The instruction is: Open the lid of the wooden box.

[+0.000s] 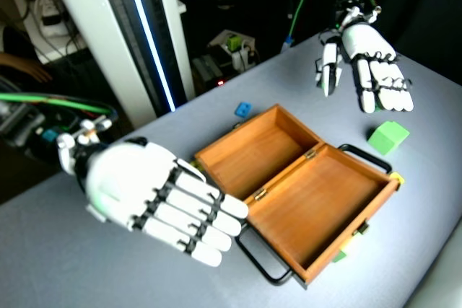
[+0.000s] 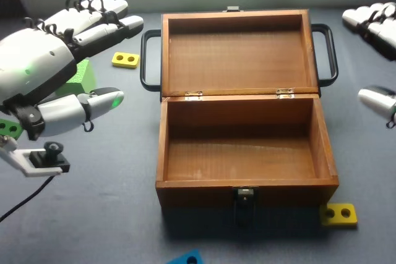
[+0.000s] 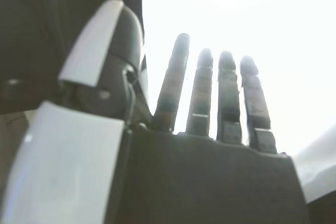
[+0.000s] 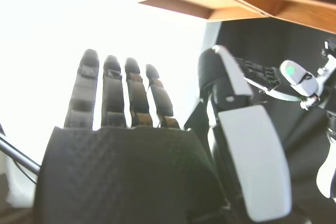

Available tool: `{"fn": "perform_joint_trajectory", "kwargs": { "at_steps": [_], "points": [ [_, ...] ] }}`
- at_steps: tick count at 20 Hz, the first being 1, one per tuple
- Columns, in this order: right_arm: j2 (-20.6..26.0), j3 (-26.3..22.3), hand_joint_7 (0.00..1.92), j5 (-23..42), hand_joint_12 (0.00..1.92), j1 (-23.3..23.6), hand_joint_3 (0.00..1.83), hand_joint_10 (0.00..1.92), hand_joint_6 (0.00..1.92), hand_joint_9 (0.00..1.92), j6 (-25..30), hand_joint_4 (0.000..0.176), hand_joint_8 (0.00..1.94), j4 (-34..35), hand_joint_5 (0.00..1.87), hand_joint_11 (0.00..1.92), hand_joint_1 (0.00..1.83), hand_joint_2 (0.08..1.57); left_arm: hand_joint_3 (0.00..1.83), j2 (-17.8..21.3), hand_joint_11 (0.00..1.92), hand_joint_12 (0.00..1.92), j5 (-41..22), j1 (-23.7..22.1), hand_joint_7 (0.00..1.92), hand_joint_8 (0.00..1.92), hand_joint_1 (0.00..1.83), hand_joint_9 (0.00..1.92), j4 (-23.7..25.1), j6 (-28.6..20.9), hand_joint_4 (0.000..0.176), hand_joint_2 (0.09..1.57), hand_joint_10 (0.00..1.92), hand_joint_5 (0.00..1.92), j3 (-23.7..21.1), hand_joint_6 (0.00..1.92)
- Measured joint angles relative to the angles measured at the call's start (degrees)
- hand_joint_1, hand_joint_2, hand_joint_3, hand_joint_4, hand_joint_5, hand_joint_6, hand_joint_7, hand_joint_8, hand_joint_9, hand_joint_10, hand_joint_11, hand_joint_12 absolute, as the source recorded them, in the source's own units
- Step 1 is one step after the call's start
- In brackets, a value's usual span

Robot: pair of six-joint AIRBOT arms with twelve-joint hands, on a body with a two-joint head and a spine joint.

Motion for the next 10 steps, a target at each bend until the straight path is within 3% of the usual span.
{"fn": "perform_joint_trajectory", "kwargs": {
  "at_steps": [1, 2, 3, 4, 5, 6, 7, 8, 9, 10],
  "points": [
    [0.66, -0.55, 0.00, 1.57, 0.55, -0.11, 0.00, 0.00, 0.00, 0.00, 0.00, 0.000, 0.00, -0.22, 0.00, 0.00, 0.41, 1.43, 0.01, 0.28, 0.00, 0.00, -1.14, 0.39, 0.00, 0.00, 0.33, 0.00, -0.15, 0.24, 0.005, 1.41, 0.00, 0.05, -0.22, 0.00],
    [1.38, -1.22, 0.00, 3.48, 0.43, -0.87, 0.00, 0.00, 0.00, 0.00, -0.02, 0.000, 0.00, -0.13, 0.00, 0.00, 0.30, 1.42, 0.01, 0.52, 0.00, 0.00, -2.47, 0.96, 0.00, 0.00, 0.36, 0.00, -1.07, 0.31, 0.000, 1.42, 0.00, 0.01, -0.74, 0.00],
    [1.79, -1.70, 0.00, 4.61, 0.43, -1.73, 0.00, 0.00, 0.00, 0.00, -0.04, 0.000, 0.00, -0.20, 0.00, 0.00, 0.30, 1.42, 0.01, 0.59, 0.00, 0.00, -3.43, 1.53, 0.00, 0.00, 0.36, 0.00, -1.20, 0.33, 0.000, 1.42, 0.00, 0.01, -0.81, 0.00],
    [2.40, -2.73, 0.00, 6.14, 0.24, -2.78, 0.00, 0.00, 0.00, 0.00, 0.02, 0.000, 0.00, -0.22, 0.00, 0.00, 0.24, 1.43, 0.00, 0.96, 0.03, 0.02, -4.83, 2.16, 0.00, 0.00, 0.35, 0.00, -1.53, 0.42, 0.000, 1.41, 0.00, 0.00, -1.57, 0.00],
    [2.89, -3.21, 0.00, 6.71, 0.24, -3.52, 0.00, 0.00, 0.00, 0.00, -0.04, 0.000, 0.00, -0.35, 0.00, 0.00, 0.24, 1.43, 0.00, 0.96, 0.03, 0.02, -5.77, 2.43, 0.00, 0.00, 0.35, 0.00, -1.51, 0.48, 0.000, 1.41, 0.00, 0.00, -1.66, 0.00],
    [3.48, -3.80, 0.00, 8.20, 0.11, -4.42, 0.00, 0.00, 0.00, 0.00, -0.02, 0.000, 0.00, -0.55, 0.00, 0.00, 0.18, 1.41, 0.00, 0.96, 0.01, 0.00, -6.80, 2.89, 0.00, 0.00, 0.27, 0.00, -1.81, 0.46, 0.000, 1.41, 0.00, 0.00, -1.90, 0.00],
    [3.96, -4.22, 0.00, 9.42, 0.23, -5.05, 0.00, 0.00, 0.00, 0.00, -0.02, 0.000, 0.00, -0.59, 0.00, 0.00, 0.18, 1.40, 0.00, 0.96, 0.00, 0.00, -7.61, 3.32, 0.00, 0.00, 0.24, 0.00, -2.08, 0.55, 0.000, 1.41, 0.00, 0.00, -2.01, 0.00],
    [4.61, -4.68, 0.00, 11.19, 0.07, -6.08, 0.00, 0.00, 0.00, 0.00, -0.02, 0.000, 0.00, -0.68, 0.00, 0.00, 0.19, 1.38, 0.00, 0.96, 0.00, 0.00, -8.68, 3.87, 0.00, 0.00, 0.25, 0.00, -2.78, 0.48, 0.035, 1.41, 0.00, 0.00, -2.19, 0.00],
    [5.18, -5.16, 0.00, 12.98, 0.00, -6.91, 0.00, 0.00, 0.00, 0.00, -0.04, 0.000, 0.00, -0.50, 0.00, 0.00, 0.16, 1.39, 0.00, 1.09, 0.00, 0.00, -9.84, 4.48, 0.00, 0.00, 0.19, 0.00, -3.39, 0.50, 0.093, 1.41, 0.00, 0.00, -2.32, 0.00],
    [5.49, -5.46, 0.00, 13.73, 0.00, -7.21, 0.00, 0.00, 0.00, 0.00, -0.02, 0.000, 0.00, -0.31, 0.00, 0.00, 0.16, 1.39, 0.00, 1.38, 0.00, 0.00, -10.01, 4.57, 0.00, 0.00, 0.19, 0.00, -3.91, 0.50, 0.093, 1.41, 0.00, 0.00, -2.82, 0.00]
  ]
}}
